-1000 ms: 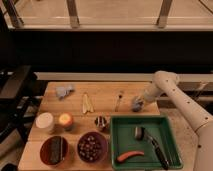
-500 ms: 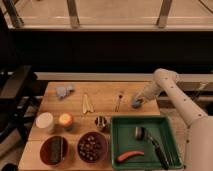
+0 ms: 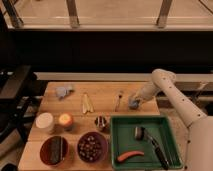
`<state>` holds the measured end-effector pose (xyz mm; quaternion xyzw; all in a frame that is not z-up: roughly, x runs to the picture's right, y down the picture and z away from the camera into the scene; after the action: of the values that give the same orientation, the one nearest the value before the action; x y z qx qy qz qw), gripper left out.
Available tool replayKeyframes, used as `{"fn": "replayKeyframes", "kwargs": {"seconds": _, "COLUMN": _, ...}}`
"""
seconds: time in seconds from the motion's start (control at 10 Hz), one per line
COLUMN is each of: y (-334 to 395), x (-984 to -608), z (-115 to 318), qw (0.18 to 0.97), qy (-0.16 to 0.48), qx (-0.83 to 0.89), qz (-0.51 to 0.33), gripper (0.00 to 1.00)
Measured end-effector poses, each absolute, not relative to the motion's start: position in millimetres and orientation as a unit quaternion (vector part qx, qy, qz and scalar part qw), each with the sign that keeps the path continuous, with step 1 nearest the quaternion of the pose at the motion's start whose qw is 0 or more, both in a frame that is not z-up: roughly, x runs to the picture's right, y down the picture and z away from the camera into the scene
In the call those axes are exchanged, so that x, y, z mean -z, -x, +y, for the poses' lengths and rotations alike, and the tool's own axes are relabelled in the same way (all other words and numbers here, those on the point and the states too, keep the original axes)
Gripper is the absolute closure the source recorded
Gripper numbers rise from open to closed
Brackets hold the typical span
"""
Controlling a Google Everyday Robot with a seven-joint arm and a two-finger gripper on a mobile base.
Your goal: Wipe table surface with sponge
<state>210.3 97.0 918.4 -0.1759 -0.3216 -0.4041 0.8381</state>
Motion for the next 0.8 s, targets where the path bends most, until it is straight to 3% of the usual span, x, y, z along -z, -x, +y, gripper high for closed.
{"fn": "replayKeyframes", "kwargs": {"seconds": 0.3, "y": -177.4, "x": -905.4, "z": 103.4, "qw": 0.836, "qy": 0.175, "qx": 0.402, "qz": -0.328, "gripper": 1.0}}
{"fn": "replayKeyframes", "kwargs": {"seconds": 0.8, "y": -189.2, "x": -904.3, "z": 107.8, "qw": 0.847, "qy": 0.182, "qx": 0.387, "qz": -0.315, "gripper": 1.0}}
